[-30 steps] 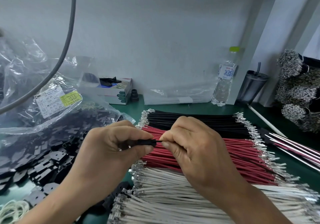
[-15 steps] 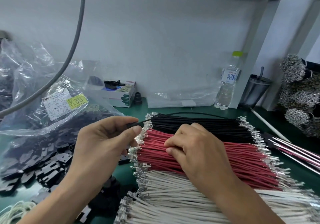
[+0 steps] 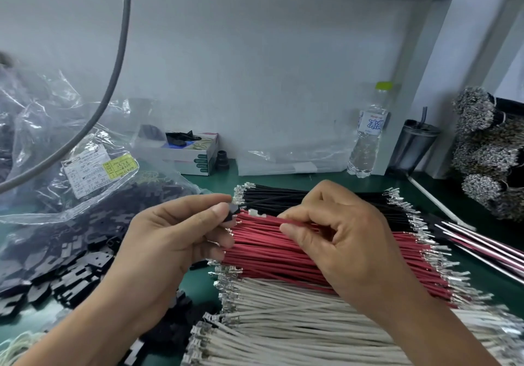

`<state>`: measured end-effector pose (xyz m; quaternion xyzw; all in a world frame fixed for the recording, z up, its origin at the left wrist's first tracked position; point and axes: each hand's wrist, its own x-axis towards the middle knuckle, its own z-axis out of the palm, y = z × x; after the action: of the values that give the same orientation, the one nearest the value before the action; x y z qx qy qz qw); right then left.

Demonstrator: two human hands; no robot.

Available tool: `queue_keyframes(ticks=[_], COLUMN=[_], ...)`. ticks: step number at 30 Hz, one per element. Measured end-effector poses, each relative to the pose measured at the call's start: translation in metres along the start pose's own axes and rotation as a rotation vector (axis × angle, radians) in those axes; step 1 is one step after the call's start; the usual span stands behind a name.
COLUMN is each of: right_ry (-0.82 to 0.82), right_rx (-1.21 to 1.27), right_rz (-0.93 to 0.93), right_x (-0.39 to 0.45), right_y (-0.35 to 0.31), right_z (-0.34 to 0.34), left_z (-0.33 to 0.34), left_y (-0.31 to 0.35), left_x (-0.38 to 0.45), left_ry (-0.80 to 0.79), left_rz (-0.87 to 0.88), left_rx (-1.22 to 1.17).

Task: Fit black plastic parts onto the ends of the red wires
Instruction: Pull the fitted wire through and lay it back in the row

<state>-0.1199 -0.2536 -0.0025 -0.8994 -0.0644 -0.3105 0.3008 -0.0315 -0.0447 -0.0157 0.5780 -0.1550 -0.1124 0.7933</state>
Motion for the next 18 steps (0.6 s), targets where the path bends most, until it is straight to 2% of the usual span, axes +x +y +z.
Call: queue_keyframes(ticks=[3, 9, 18], right_ry=[0.032, -0.087, 0.057], right_rx=[0.010, -0.067, 0.107], right_rz=[0.003, 0.005, -0.017], right_x=[-0.0006, -0.0003, -0.0017], right_y=[-0.0037, -0.0079, -0.0023], right_z=[-0.0012, -0.0029, 0.0028], left_z=[0.0002, -0.0014, -0.0023], left_y=[0.0001, 0.0005, 0.0014], left_x=[-0.0004, 0.0008, 0.0001], left_ry=[-0.059, -0.081, -0.112], left_rz=[-0.050, -0.086, -0.107], left_rx=[-0.038, -0.072, -0.083])
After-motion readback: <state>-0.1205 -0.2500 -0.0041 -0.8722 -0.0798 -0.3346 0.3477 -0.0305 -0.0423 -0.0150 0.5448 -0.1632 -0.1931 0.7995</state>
